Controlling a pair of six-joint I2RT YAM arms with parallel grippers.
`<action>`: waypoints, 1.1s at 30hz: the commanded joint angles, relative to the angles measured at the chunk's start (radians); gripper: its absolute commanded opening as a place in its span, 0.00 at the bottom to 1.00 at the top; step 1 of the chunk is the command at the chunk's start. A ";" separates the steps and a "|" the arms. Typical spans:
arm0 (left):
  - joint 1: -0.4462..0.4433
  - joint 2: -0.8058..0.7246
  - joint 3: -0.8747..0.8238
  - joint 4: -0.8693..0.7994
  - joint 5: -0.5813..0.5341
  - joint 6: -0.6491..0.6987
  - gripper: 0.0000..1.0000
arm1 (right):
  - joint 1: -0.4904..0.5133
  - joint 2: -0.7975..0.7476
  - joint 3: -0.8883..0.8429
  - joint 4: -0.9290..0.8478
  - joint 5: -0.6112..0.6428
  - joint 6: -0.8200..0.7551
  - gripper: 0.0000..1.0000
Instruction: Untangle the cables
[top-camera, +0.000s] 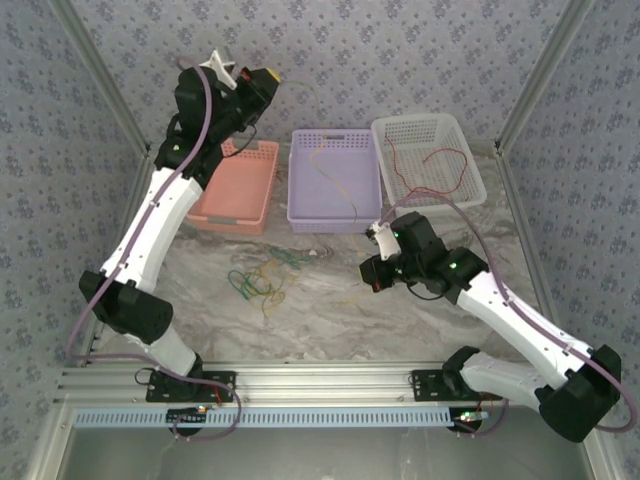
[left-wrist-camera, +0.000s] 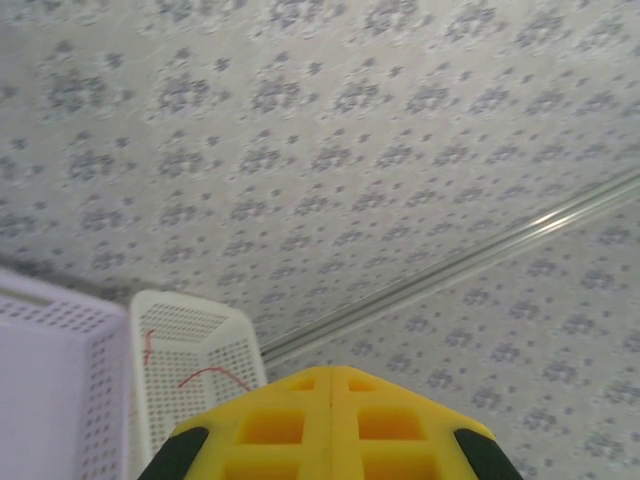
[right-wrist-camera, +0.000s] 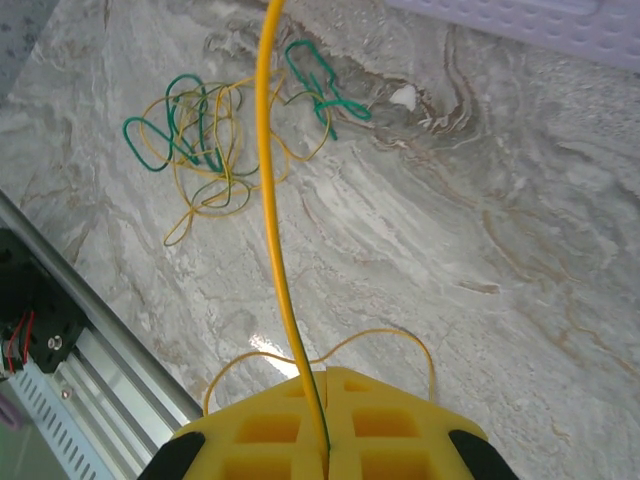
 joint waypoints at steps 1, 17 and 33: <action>0.034 0.044 0.028 0.101 0.089 -0.062 0.00 | 0.021 0.012 0.049 0.041 0.011 0.003 0.00; 0.048 0.261 0.113 0.588 -0.010 -0.254 0.00 | -0.195 0.359 0.627 0.061 -0.062 -0.078 0.00; 0.057 0.754 0.518 0.458 0.020 -0.202 0.00 | -0.330 0.821 0.772 0.237 -0.169 -0.040 0.00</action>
